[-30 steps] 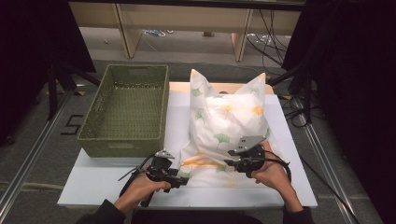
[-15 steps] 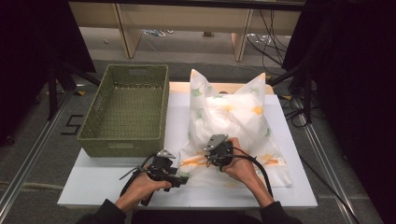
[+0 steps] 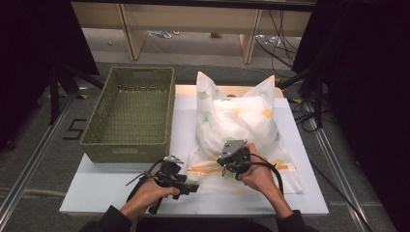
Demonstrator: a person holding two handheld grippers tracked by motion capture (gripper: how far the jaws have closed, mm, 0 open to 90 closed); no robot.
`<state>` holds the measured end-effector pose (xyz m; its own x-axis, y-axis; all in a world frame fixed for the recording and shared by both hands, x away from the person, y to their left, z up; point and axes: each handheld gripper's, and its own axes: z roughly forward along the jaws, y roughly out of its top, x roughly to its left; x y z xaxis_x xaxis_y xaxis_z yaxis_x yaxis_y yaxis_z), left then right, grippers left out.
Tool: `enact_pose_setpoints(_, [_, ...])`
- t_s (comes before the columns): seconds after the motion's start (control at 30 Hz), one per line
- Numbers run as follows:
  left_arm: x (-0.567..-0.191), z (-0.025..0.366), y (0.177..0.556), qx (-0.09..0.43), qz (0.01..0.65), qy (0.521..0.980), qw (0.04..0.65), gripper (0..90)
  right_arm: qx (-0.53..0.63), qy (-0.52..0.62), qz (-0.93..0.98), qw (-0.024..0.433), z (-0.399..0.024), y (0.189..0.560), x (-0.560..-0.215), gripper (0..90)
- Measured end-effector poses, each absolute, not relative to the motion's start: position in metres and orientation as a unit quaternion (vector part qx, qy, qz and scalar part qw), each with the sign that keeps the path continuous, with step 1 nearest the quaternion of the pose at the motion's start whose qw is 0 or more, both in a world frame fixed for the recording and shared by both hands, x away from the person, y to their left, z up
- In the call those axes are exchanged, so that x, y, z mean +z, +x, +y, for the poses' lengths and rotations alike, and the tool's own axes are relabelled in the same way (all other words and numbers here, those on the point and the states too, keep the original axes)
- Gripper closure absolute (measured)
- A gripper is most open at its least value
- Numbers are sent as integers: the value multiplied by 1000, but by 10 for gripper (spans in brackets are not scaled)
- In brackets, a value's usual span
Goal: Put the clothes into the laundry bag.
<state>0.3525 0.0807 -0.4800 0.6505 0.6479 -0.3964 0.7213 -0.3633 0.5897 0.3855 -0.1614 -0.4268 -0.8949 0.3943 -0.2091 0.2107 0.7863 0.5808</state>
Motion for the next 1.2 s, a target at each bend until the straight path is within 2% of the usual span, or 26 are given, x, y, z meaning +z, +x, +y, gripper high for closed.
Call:
enact_pose_setpoints(0.2, [-481, 78, 362, -58, 422, 816, 391, 337, 293, 139, 931, 166, -165, 376, -413, 900])
enact_pose_setpoints(0.3, [-482, 81, 370, -69, 427, 798, 420, 361, 288, 141, 934, 158, -168, 375, -415, 900])
enact_pose_setpoints(0.47, [-486, 81, 376, -81, 423, 800, 417, 398, 293, 155, 932, 151, -175, 375, -420, 900])
enact_pose_setpoints(0.7, [-486, 80, 378, -75, 414, 807, 414, 483, 287, 157, 934, 143, -177, 376, -425, 900])
enact_pose_setpoints(0.87, [-485, 81, 379, -72, 401, 805, 432, 587, 274, 162, 938, 136, -176, 378, -431, 900])
enact_pose_setpoints(0.93, [-484, 81, 379, -73, 400, 805, 432, 585, 270, 153, 939, 145, -176, 381, -435, 900])
enact_pose_setpoints(1.07, [-484, 82, 381, -77, 406, 801, 433, 522, 266, 161, 942, 128, -175, 383, -446, 900])
enact_pose_setpoints(1.2, [-482, 82, 381, -80, 407, 796, 440, 533, 268, 158, 942, 124, -176, 387, -454, 900])
